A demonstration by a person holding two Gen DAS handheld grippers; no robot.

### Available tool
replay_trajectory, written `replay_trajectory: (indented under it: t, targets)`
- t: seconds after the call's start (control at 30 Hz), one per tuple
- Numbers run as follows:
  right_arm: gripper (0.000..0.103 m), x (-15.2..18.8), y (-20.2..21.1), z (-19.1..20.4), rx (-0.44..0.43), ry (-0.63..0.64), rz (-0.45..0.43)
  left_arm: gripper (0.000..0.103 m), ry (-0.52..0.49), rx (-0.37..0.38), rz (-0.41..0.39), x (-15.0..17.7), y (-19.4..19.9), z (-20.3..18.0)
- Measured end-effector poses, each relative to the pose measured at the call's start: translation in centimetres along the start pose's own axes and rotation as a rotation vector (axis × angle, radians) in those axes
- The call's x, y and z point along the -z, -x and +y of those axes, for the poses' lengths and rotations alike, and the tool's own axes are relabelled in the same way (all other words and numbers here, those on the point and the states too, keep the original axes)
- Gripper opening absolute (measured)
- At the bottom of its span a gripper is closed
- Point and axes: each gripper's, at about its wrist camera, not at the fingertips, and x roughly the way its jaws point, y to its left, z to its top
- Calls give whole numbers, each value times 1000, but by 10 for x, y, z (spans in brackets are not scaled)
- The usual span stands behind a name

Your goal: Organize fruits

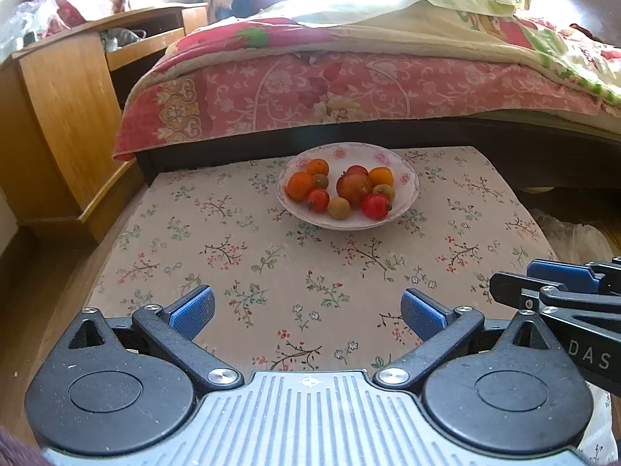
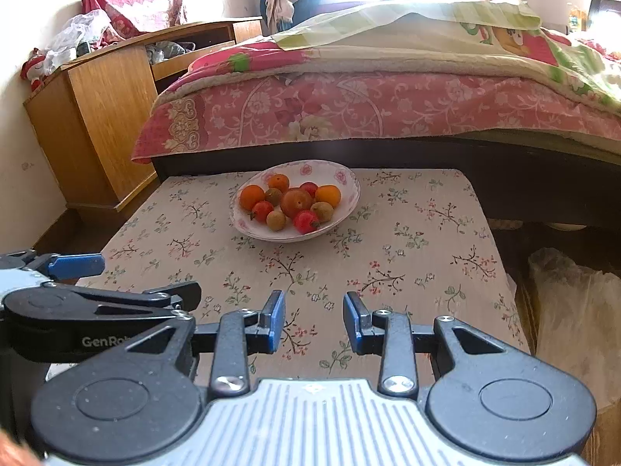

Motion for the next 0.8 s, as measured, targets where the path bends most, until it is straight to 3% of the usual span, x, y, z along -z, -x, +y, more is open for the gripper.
replay_trajectory:
  t: [0.8]
  targets:
    - [36, 34, 26, 13, -18, 7, 58, 103, 13, 20, 58, 35, 20, 6]
